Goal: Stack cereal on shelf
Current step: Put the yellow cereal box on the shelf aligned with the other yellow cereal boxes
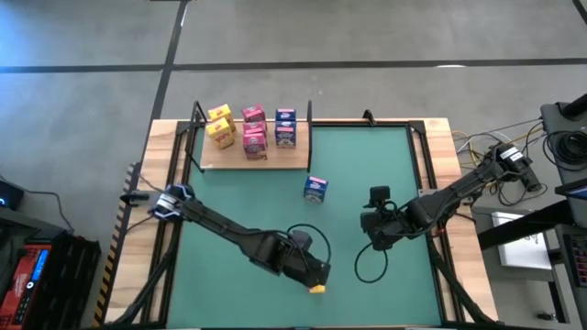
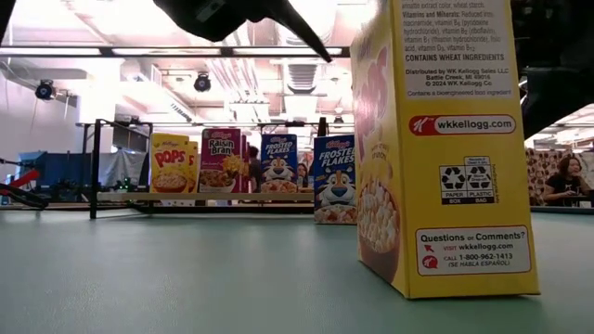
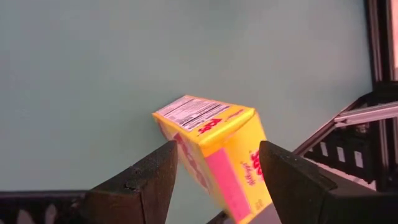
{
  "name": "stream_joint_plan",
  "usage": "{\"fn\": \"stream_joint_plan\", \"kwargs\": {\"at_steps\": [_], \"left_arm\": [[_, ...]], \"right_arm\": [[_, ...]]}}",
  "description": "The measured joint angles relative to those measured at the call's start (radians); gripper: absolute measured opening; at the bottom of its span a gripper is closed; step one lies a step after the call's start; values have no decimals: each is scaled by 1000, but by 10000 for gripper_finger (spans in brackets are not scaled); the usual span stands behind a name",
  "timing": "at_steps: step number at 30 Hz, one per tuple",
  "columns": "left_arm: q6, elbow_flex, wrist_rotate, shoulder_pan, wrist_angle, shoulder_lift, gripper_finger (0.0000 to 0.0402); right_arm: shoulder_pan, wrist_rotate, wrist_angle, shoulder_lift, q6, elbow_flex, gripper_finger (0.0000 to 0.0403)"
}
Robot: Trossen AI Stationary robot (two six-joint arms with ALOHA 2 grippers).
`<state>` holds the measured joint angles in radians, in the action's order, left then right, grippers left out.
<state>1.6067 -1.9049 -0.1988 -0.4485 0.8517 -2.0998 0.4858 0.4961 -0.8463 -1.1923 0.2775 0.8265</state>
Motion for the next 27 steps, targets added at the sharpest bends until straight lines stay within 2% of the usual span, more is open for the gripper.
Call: {"fn": "stream_joint_plan", "kwargs": {"at_steps": [8,27], "left_arm": [[55,0,6,-21,13,-3,210],[25,2,-28,-24,-31,-8,210]], "right_arm": [[0,0,0,0,0,0,233],[0,0,5,0,0,0,233]]}}
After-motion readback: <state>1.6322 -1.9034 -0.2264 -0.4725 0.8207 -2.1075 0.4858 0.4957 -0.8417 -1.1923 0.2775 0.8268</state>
